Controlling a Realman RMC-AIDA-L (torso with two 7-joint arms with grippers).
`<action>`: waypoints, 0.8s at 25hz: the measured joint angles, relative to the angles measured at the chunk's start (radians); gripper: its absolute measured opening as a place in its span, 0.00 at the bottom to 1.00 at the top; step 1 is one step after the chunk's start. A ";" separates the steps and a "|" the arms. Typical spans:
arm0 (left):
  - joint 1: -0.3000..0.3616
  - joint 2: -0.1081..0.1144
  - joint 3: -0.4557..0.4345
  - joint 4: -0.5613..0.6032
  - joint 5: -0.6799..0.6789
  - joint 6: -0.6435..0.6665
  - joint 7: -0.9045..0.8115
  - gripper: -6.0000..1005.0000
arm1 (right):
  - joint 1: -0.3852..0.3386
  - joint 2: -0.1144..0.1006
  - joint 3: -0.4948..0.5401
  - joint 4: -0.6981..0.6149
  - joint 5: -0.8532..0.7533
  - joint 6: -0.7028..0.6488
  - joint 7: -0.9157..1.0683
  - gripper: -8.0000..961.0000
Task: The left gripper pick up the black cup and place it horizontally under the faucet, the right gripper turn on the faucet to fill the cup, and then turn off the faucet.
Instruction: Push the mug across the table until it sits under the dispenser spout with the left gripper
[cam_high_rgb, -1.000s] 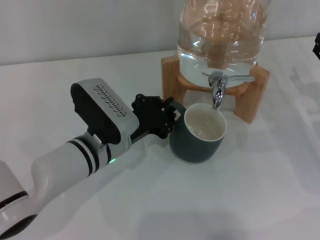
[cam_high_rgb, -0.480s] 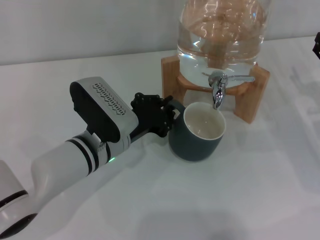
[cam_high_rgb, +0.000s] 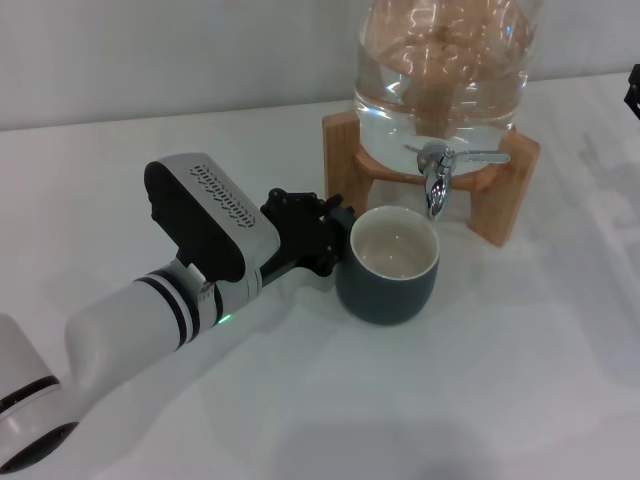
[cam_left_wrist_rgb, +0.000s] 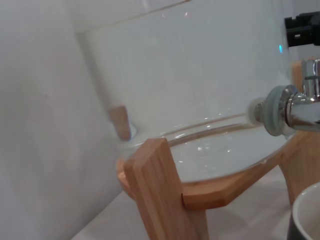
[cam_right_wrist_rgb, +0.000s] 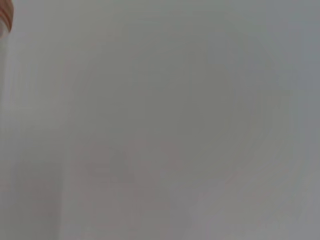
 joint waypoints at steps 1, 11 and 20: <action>0.000 0.000 0.000 0.001 0.000 0.000 0.000 0.14 | 0.000 0.000 0.000 0.000 0.000 0.000 0.000 0.86; 0.007 0.000 -0.006 0.006 -0.003 0.005 -0.002 0.28 | 0.000 0.000 0.000 0.000 0.002 0.001 0.000 0.86; 0.005 0.000 -0.006 0.007 -0.002 0.002 -0.027 0.37 | 0.000 0.000 0.000 0.000 0.002 0.003 0.000 0.86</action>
